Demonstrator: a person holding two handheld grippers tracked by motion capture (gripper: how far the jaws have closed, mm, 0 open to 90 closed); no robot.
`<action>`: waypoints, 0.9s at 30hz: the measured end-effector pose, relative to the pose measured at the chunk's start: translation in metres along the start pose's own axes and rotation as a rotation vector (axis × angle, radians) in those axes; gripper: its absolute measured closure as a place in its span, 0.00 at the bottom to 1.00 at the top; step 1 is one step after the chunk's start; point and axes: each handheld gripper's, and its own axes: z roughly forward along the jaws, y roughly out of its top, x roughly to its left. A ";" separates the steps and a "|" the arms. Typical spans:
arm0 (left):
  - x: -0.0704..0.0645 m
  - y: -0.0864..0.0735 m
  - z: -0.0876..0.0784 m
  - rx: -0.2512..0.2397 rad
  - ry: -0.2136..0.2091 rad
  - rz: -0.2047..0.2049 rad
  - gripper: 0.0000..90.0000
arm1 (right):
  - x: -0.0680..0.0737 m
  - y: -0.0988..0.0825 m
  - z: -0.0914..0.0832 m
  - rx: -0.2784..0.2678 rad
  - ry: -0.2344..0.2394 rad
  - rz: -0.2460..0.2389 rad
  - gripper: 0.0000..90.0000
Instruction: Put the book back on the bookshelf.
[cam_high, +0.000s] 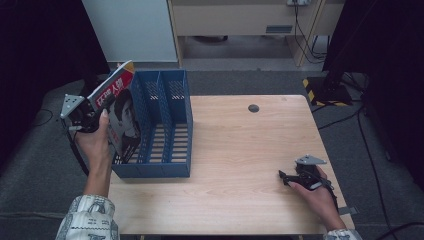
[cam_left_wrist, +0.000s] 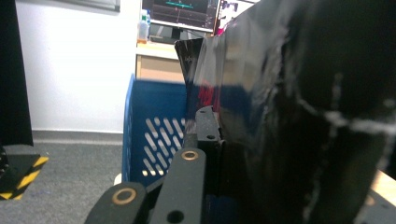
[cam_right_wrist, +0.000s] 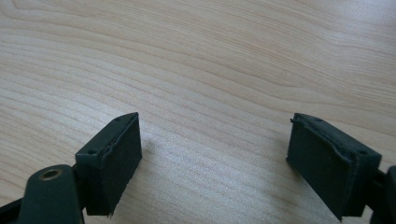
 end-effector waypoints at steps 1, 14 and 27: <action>0.000 0.000 0.000 0.000 0.000 0.000 0.95 | 0.000 0.000 0.000 0.000 0.000 0.000 0.20; 0.004 -0.019 0.001 0.017 0.005 -0.019 0.94 | 0.000 0.000 0.000 0.000 0.000 0.002 0.20; 0.004 -0.028 0.000 0.035 -0.005 -0.037 0.94 | 0.000 0.000 0.000 0.000 0.000 0.001 0.20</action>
